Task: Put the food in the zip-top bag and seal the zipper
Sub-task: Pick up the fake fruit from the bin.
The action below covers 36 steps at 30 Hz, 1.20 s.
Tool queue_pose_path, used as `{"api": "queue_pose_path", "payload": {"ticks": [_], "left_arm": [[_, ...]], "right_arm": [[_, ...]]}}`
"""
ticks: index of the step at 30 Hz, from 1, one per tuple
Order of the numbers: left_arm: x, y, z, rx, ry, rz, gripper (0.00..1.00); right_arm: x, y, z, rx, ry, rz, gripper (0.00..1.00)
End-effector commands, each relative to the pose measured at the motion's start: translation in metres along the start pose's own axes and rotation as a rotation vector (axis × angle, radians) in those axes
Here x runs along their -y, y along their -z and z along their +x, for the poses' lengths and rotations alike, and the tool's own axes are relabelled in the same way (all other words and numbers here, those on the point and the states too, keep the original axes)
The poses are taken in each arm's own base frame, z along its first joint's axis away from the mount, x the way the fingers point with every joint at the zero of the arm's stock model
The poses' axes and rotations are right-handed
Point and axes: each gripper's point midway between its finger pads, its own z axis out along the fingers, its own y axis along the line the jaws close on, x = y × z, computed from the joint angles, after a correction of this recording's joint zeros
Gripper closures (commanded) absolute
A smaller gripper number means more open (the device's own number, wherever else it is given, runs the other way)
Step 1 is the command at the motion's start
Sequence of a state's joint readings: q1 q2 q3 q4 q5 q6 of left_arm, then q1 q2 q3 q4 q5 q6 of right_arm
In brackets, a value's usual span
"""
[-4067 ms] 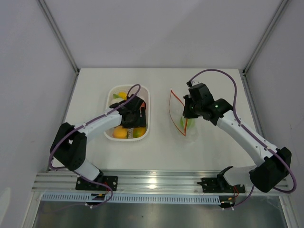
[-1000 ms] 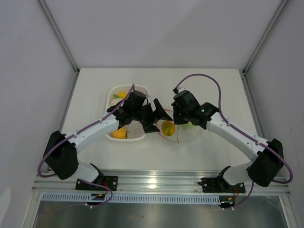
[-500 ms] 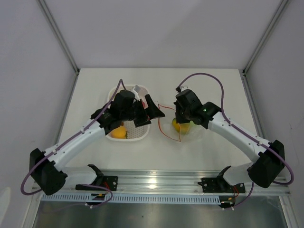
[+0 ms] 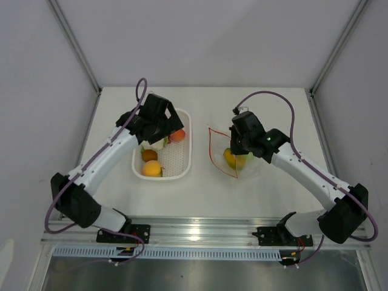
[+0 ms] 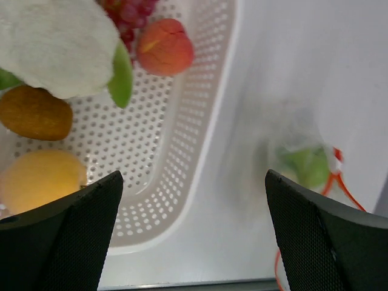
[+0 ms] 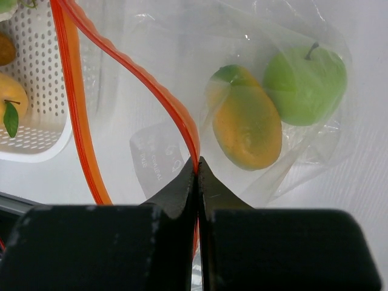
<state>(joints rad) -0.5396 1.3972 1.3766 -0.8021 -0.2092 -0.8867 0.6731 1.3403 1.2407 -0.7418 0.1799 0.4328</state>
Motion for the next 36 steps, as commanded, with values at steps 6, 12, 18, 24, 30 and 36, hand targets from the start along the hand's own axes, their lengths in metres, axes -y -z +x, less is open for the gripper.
{"api": "queue_pose_path", "payload": {"ticks": [6, 12, 18, 24, 30, 36], "left_arm": [[-0.04, -0.068, -0.007, -0.107, 0.187, -0.222, 0.01], [-0.023, -0.106, -0.006, -0.141, 0.318, -0.204, 0.0], [-0.006, -0.131, -0.007, -0.172, 0.4, -0.208, 0.01], [-0.011, -0.152, 0.0, -0.186, 0.485, -0.287, 0.01], [-0.015, -0.168, 0.009, -0.201, 0.524, -0.317, 0.01], [-0.018, -0.163, 0.009, -0.145, 0.491, -0.317, 0.01]], "right_arm": [[0.009, 0.005, -0.006, 0.026, 0.0, 0.027, 1.0], [0.014, 0.005, -0.004, 0.023, -0.002, 0.034, 1.0], [0.014, 0.003, -0.001, 0.015, -0.002, 0.026, 1.0], [0.011, 0.004, -0.002, 0.019, -0.022, -0.025, 1.0], [0.015, 0.006, -0.002, 0.026, -0.024, -0.02, 1.0], [0.021, 0.003, 0.001, 0.019, -0.025, -0.009, 1.0]]}}
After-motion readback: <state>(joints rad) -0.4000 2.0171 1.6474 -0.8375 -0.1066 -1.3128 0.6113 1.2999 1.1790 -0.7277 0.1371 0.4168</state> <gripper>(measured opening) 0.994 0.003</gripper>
